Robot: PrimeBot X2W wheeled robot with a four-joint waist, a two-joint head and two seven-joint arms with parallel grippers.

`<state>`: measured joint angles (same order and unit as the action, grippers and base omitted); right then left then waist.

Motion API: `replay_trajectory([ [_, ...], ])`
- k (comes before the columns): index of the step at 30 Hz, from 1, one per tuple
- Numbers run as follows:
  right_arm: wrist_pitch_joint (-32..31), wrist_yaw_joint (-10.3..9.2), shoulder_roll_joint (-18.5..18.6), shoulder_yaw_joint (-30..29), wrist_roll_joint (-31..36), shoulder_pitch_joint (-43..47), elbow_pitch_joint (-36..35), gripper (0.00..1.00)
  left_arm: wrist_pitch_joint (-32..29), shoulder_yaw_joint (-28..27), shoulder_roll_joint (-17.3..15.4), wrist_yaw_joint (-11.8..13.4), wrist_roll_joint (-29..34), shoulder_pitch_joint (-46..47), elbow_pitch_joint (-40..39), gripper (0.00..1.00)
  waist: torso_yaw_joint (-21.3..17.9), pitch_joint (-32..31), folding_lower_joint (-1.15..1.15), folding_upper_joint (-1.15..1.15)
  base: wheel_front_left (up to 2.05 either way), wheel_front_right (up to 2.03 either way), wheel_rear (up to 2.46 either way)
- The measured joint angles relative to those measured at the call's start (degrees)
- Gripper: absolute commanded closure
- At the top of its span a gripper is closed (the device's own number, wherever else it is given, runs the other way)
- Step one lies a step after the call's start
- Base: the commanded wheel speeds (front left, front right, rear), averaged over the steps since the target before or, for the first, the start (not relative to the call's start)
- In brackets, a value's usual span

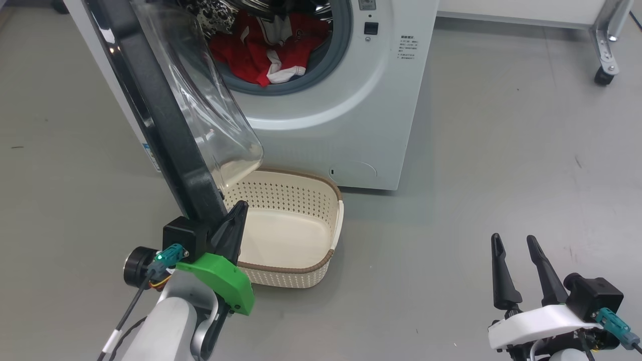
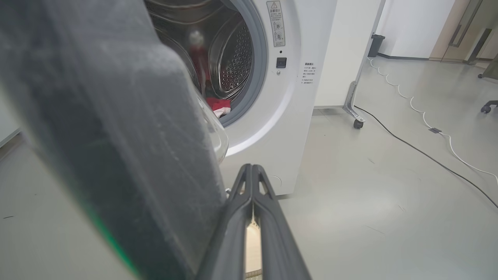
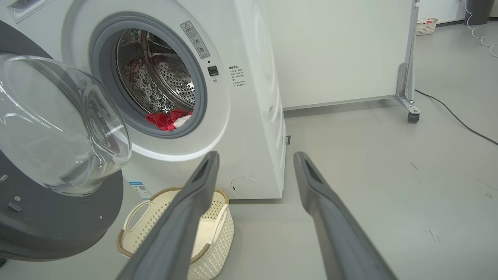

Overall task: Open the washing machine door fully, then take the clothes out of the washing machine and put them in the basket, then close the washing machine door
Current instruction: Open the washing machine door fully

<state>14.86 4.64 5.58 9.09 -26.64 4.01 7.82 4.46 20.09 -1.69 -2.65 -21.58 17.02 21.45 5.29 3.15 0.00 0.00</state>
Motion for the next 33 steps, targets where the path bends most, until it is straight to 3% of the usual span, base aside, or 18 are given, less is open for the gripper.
replay_trajectory([
  [17,0.0,0.35,-0.2,0.0,0.6,0.2,0.1,0.00,1.7,-0.5,0.3,0.1,-1.2,0.6,2.0,1.00,6.0,-0.1,0.00,0.00,0.00,0.00,0.00],
  [33,0.0,0.78,-0.2,0.6,1.6,0.2,0.3,0.00,3.9,-4.3,0.1,1.4,-2.7,0.6,3.6,1.00,11.2,1.3,0.00,0.00,0.00,0.00,0.00],
])
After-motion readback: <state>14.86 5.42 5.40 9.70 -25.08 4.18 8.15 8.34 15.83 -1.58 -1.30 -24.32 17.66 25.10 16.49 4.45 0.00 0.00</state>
